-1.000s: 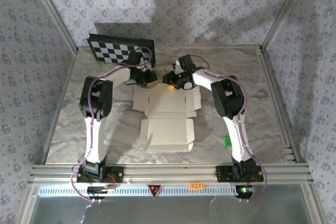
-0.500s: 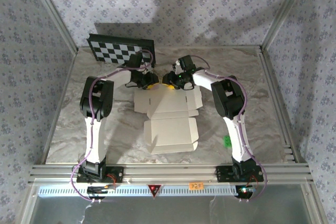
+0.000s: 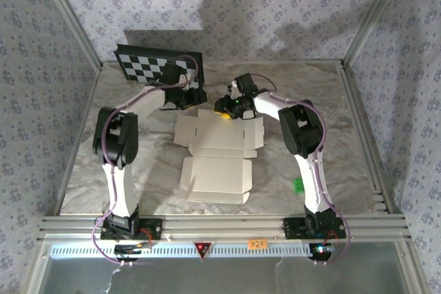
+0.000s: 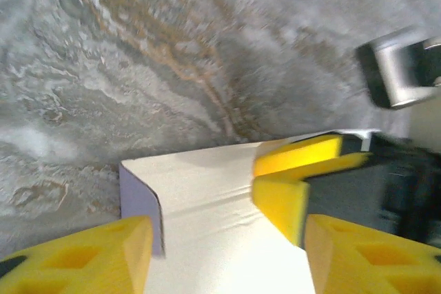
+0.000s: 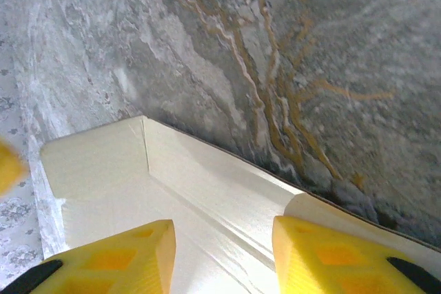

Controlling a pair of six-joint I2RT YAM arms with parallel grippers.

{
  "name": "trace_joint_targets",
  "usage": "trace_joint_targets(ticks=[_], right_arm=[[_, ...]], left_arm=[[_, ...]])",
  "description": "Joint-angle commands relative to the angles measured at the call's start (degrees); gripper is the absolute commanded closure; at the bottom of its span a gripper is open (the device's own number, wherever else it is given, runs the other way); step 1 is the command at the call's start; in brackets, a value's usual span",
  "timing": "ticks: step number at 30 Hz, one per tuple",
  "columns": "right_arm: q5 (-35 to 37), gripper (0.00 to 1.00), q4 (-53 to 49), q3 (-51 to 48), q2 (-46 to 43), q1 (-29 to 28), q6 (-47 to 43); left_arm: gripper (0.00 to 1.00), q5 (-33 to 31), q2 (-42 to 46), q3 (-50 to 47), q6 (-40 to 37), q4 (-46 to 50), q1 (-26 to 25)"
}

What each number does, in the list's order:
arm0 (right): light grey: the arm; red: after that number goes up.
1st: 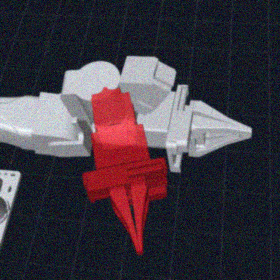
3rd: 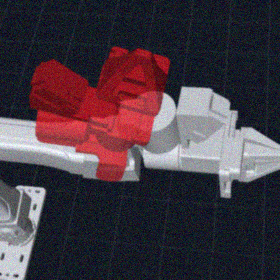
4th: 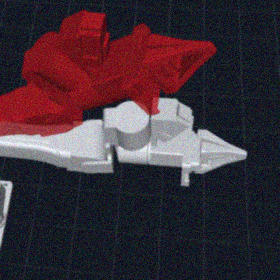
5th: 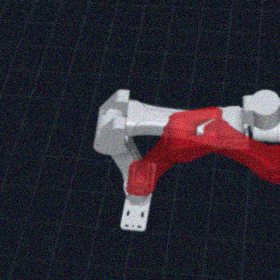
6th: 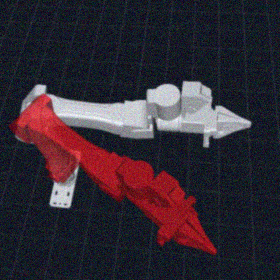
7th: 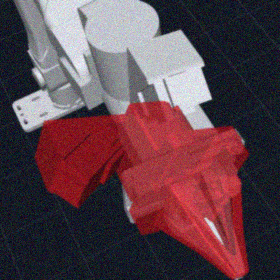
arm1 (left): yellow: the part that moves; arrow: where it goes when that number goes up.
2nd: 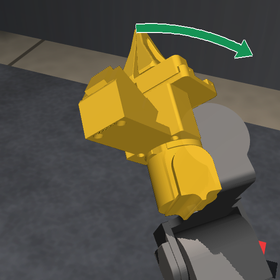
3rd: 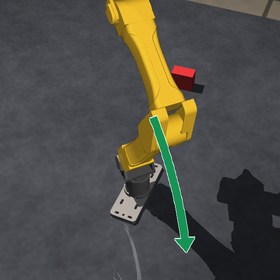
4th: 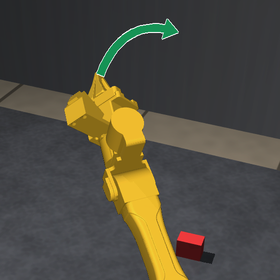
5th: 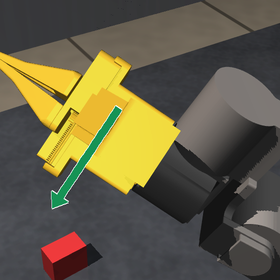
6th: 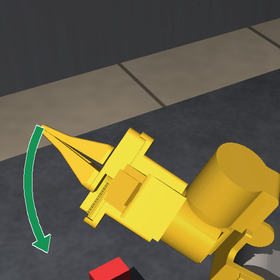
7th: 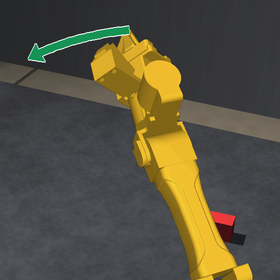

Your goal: Fold the paper box

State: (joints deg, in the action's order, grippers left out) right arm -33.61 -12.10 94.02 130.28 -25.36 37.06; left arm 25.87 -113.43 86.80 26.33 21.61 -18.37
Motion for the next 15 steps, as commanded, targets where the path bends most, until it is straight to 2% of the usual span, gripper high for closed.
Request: trace_joint_targets(ticks=[1, 7, 15], right_arm=[[1.42, 0.56, -5.18, -0.99, -3.43, -0.08, -0.55], [1.97, 0.56, -7.30, -2.94, -8.16, -0.21, -3.56], [3.10, 0.55, -9.14, -8.05, -15.04, -0.21, -5.55]], left_arm=[[0.34, -2.19, 6.22, -3.02, -3.68, 2.27, 0.66], [0.30, -4.70, 10.32, -9.43, -6.59, 3.57, 2.31], [0.40, -2.44, 9.60, -13.63, -9.59, 3.09, 6.88]])
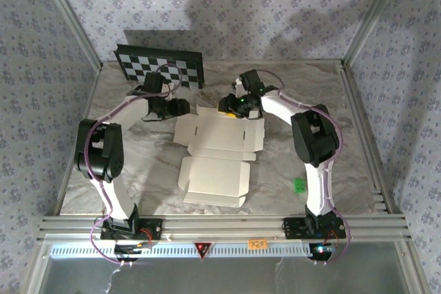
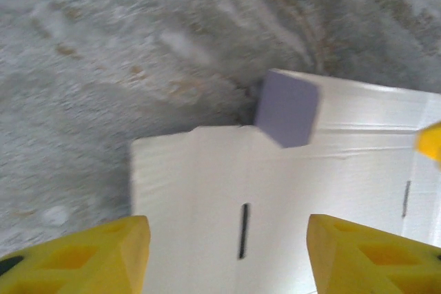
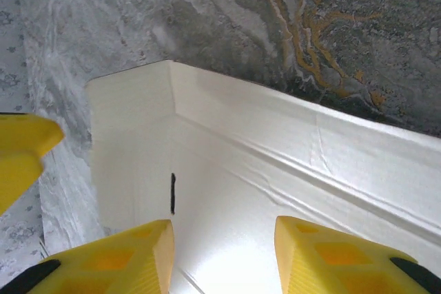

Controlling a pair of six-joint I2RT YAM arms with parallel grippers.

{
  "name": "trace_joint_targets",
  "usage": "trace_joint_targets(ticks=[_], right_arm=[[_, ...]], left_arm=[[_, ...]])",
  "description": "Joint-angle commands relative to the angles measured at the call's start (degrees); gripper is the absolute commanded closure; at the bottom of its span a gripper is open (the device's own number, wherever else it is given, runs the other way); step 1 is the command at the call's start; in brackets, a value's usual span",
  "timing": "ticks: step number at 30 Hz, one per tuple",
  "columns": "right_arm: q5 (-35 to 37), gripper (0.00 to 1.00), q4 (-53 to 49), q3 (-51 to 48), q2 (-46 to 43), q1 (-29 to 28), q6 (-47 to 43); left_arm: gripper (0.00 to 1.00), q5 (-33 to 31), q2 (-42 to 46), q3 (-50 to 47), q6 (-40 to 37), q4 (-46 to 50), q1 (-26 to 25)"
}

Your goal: Fold the paper box

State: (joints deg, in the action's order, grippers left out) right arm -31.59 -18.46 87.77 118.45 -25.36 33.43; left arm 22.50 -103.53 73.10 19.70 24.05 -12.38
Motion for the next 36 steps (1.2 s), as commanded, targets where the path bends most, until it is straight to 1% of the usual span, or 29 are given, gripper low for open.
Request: trace_joint_targets(ticks=[1, 7, 11, 14, 20, 22, 27, 32, 36], right_arm=[[1.17, 0.55, -3.00, -2.42, -3.76, -0.17, -2.09], [1.87, 0.55, -3.53, -5.05, -6.88, -0.21, -2.66], [2.23, 0.55, -4.07, -6.15, -8.25, -0.22, -3.01], [2.46, 0.55, -4.43, -6.51, -8.93, -0.22, -3.15], [3.13, 0.55, -5.06, -6.16, -10.02, -0.26, -3.26], [3.41, 0.55, -5.75, -6.03, -10.70, -0.05, -3.75], [5.03, 0.55, -7.75, -6.46, -14.53, 0.95, -6.14], [6.72, 0.54, -10.75, -6.55, -20.03, 4.00, -10.31], [7.56, 0.52, -15.23, -5.70, -25.89, 7.40, -17.04]], left_arm=[[0.41, 1.49, -0.68, 0.12, -3.44, 0.51, 1.08], [0.43, 3.46, -4.48, 0.51, -5.35, 0.12, 1.57], [0.47, 5.02, -6.67, 0.51, -5.97, -0.67, 1.80], [0.53, 6.23, -7.56, 0.62, -6.85, -0.84, 1.84], [0.72, 6.41, -7.10, 0.21, -8.53, -1.39, 1.84], [0.79, 6.65, -6.52, 0.11, -8.87, -1.66, 1.84], [0.86, 9.33, -3.12, -0.40, -9.80, -3.53, 1.84], [0.90, 12.91, 2.75, -0.81, -11.36, -5.42, 1.49], [0.91, 16.48, 8.38, -0.34, -13.80, -5.47, 0.82]])
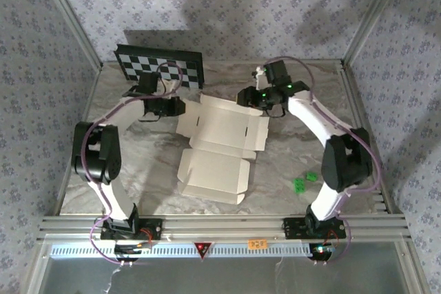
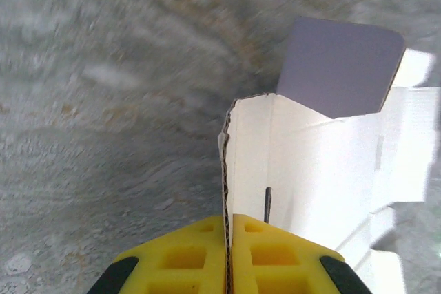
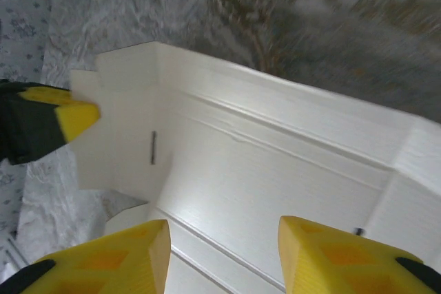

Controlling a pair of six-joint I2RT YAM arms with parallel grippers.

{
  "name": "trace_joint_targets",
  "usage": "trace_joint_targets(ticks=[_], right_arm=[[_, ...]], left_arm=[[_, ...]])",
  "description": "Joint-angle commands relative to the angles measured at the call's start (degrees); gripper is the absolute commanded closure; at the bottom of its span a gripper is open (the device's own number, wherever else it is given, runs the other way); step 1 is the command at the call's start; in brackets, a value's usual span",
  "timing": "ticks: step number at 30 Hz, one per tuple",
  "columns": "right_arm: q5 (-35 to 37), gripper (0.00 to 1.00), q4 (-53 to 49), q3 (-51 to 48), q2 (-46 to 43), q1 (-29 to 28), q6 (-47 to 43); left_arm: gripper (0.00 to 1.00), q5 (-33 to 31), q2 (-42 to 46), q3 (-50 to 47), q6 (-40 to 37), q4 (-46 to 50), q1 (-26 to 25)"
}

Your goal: Fold the paper box

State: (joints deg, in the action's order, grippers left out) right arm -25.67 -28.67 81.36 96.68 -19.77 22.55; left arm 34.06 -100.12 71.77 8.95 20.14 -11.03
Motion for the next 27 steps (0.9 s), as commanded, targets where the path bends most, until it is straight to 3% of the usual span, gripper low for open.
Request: trace_joint_targets(ticks=[1, 11, 19, 27], right_arm=[[1.30, 0.51, -5.52, 1.03, -5.59, 2.40, -8.49], [-6.22, 0.41, -20.35, 10.36, -12.52, 6.76, -24.96], [-7.94, 0.30, -29.30, 15.51, -16.70, 0.63, -42.70], [-5.00, 0.28, -41.77, 19.29, -16.23, -4.94, -50.17]], left_arm=[[0.90, 5.85, 6.51, 1.07, -3.90, -1.56, -0.79], [0.88, 13.37, 19.61, 1.53, -14.31, 0.54, -3.97], [0.93, 19.99, 27.48, 1.68, -20.77, 3.03, -6.17], [1.00, 23.95, 34.69, 0.10, -27.61, 4.46, -9.31]])
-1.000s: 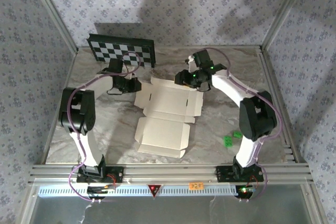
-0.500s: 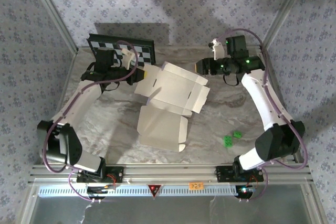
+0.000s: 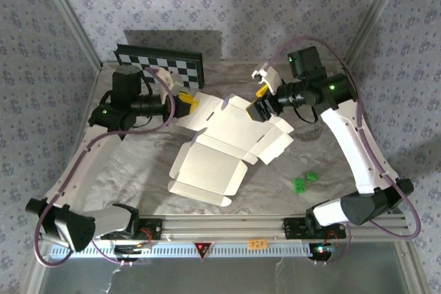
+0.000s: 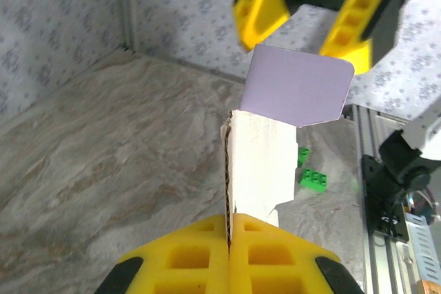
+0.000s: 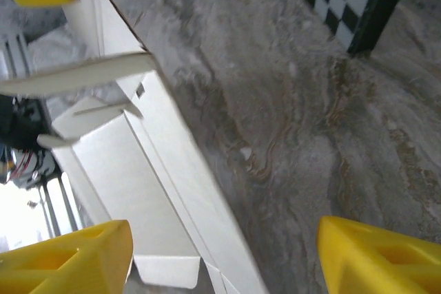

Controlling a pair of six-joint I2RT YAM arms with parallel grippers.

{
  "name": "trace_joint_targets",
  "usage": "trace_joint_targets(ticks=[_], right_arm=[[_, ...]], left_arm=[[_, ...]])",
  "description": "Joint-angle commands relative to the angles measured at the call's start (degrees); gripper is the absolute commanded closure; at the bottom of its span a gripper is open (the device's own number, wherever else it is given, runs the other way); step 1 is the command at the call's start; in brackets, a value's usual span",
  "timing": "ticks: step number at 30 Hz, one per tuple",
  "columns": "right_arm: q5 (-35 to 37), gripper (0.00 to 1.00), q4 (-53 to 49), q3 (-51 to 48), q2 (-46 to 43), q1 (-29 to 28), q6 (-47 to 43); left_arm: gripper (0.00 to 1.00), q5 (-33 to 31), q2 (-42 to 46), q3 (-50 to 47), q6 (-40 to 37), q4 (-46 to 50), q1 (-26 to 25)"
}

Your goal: Fold the paper box

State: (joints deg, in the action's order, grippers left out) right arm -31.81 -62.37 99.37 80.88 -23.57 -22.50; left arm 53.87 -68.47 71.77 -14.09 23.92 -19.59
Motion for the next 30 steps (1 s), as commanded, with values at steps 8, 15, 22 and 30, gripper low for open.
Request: trace_joint_targets(ticks=[8, 15, 22, 30], right_arm=[[-0.17, 0.41, -11.91, -4.54, -5.55, -5.73, -7.29], [0.26, 0.65, -10.96, -5.59, -7.24, -8.27, -5.95], [0.88, 0.80, -10.25, -5.42, -7.23, -8.89, -4.81], [-0.27, 0.98, -9.50, -5.51, -7.14, -8.86, -3.56]], left_arm=[[1.00, 5.16, 6.37, -0.05, -5.08, 0.36, -1.59], [1.00, 4.85, 7.21, -0.43, -4.74, -0.81, -1.98], [1.00, 3.45, 8.04, -0.62, -4.26, -1.72, -2.11], [1.00, 1.49, 7.82, -1.35, -2.67, -4.04, -2.11]])
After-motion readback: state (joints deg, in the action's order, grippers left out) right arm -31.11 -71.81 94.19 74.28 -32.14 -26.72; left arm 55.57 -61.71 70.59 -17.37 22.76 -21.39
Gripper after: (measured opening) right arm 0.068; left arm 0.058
